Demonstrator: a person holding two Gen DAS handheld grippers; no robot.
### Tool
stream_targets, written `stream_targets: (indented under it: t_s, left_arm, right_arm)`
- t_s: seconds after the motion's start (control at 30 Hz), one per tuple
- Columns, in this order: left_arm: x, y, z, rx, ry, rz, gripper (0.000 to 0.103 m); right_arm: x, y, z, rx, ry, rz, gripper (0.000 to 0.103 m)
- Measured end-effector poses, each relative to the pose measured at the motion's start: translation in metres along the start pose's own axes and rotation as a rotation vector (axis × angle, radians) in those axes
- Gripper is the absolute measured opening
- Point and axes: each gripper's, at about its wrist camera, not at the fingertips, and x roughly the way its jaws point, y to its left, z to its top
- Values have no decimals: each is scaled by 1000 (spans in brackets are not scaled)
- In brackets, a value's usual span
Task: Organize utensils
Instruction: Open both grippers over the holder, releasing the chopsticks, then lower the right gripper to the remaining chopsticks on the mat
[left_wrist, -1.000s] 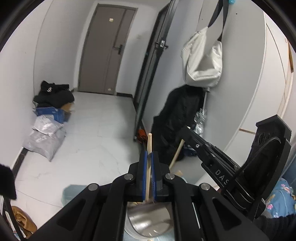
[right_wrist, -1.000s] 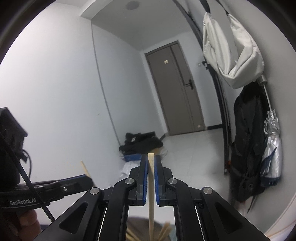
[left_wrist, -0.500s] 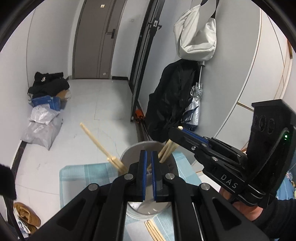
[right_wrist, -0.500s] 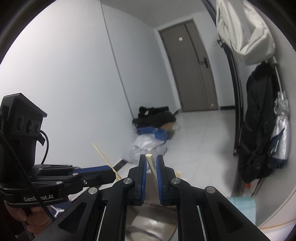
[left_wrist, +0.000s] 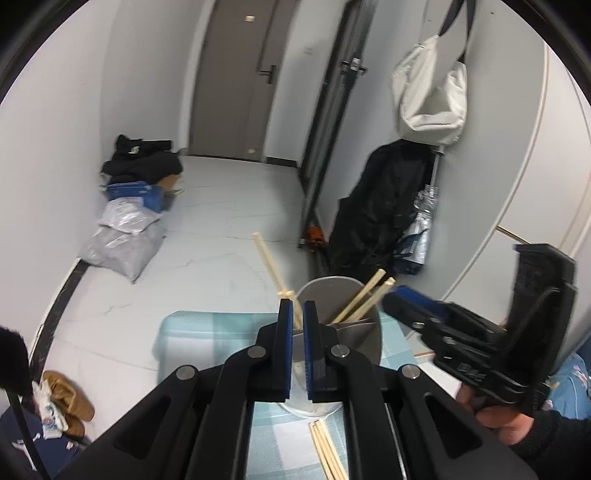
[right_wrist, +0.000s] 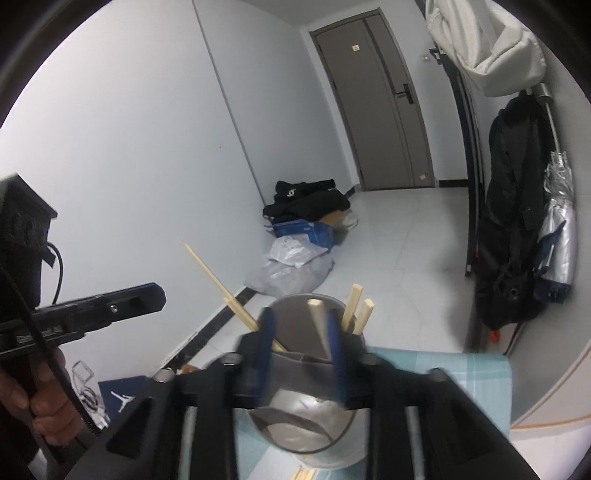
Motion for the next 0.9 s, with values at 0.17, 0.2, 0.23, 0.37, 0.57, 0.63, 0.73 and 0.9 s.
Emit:
stream_targets:
  t_s: [0.17, 0.2, 0.23, 0.37, 0.57, 0.63, 0.73, 0.9]
  left_arm:
    - [-11, -1, -4, -28, -8, 41, 16]
    - [-12, 0, -5, -30, -12, 46, 19]
    - [-16, -2, -7, -32, -21, 54, 28]
    - [-28, -5, -14, -50, -65, 86, 64]
    - [-39, -12, -29, -52, -90, 136, 77]
    - [-44, -14, -35, -53, -110, 153, 79]
    - [-49, -17, -43, -62, -140, 174, 89]
    - [-47, -17, -55, -72, -159, 202, 92]
  right_arm:
    - [-23, 7, 1, -1, -26, -1, 47]
    - [-27, 8, 1, -6, -29, -4, 48]
    - [-31, 10, 0, -8, -33, -6, 50]
    - [-48, 15, -6, -12, -41, -19, 54]
    - [-70, 22, -28, -1, -21, -34, 61]
    - [-76, 24, -37, -1, -10, -39, 62]
    - [-85, 26, -48, -3, -5, -44, 67]
    - [-95, 30, -69, -9, 10, -70, 69]
